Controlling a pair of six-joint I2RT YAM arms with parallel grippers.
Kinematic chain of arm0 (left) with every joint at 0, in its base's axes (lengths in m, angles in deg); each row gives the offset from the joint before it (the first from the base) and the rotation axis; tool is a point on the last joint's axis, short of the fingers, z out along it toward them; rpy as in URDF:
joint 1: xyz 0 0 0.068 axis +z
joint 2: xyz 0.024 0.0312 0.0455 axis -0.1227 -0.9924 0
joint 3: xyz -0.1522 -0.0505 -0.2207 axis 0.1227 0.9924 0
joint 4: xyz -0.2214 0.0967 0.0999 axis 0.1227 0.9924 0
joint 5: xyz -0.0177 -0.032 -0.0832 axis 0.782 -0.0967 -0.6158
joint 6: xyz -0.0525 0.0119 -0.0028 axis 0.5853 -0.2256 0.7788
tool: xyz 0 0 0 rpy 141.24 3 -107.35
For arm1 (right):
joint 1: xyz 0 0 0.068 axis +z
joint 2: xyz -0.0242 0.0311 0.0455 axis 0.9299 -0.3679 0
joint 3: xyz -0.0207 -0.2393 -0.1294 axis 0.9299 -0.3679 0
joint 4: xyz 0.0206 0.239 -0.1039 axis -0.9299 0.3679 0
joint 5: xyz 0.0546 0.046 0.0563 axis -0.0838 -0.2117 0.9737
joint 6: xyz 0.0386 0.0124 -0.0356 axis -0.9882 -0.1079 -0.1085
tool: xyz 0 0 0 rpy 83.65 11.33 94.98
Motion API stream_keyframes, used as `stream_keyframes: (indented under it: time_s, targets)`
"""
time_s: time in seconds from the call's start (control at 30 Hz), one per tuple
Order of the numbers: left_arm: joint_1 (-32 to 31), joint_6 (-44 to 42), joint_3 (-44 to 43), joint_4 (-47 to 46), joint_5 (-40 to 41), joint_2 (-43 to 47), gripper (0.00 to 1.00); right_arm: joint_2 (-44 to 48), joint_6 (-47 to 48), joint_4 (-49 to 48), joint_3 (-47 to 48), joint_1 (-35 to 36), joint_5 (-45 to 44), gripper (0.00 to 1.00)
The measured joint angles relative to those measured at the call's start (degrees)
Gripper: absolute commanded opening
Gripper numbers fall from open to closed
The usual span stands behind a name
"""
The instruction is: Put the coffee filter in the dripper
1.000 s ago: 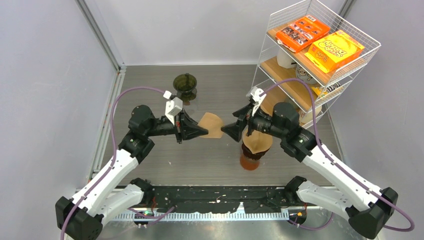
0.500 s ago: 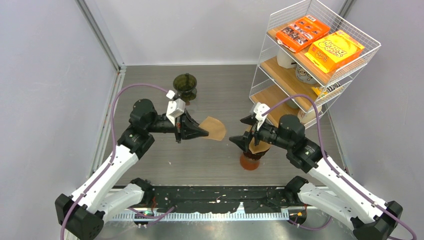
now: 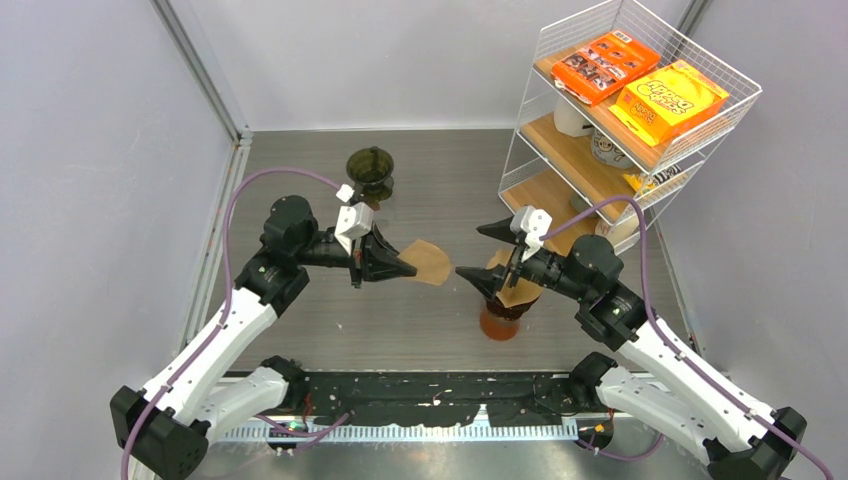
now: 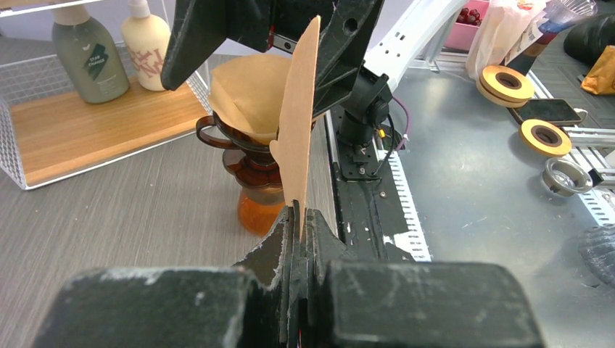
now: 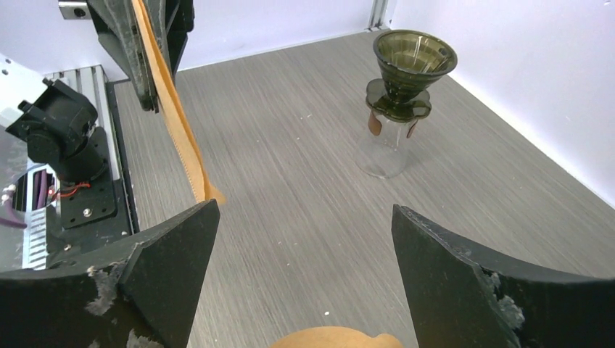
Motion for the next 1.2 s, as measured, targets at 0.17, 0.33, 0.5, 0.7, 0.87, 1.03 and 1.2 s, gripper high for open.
stream_keyframes:
  time_s: [0.17, 0.33, 0.5, 0.7, 0.87, 1.03, 1.2]
  targets:
    - [0.0, -0.17, 0.0, 0.22, -0.07, 0.0, 0.0, -0.61, -0.74, -2.99, -0.48, 0.0, -0.2, 0.95]
    - [0.0, 0.02, 0.0, 0.02, -0.07, 0.04, 0.0, -1.88, -1.14, -4.22, -0.5, 0.0, 0.33, 0.96]
    - [0.0, 0.39, 0.0, -0.15, 0.26, 0.04, 0.0, -1.99, -1.33, -4.24, -0.57, -0.02, 1.57, 0.95]
    - [0.0, 1.36, 0.0, -0.28, 0.87, 0.04, 0.0, -1.99, -2.38, -4.57, -0.61, -0.02, 2.51, 0.95]
    - [0.0, 1.62, 0.0, -0.26, 1.79, 0.17, 0.0, -2.64, -3.45, -5.4, -0.63, -0.02, 2.62, 0.95]
    - [0.0, 1.84, 0.0, -0.26, 3.61, 0.39, 0.0, -2.67, -4.46, -5.38, -0.66, -0.04, 2.08, 0.95]
    - [0.0, 3.3, 0.02, -0.5, 6.1, 0.7, 0.0, -2.01, -6.47, -5.35, -0.85, -0.04, -0.42, 0.96]
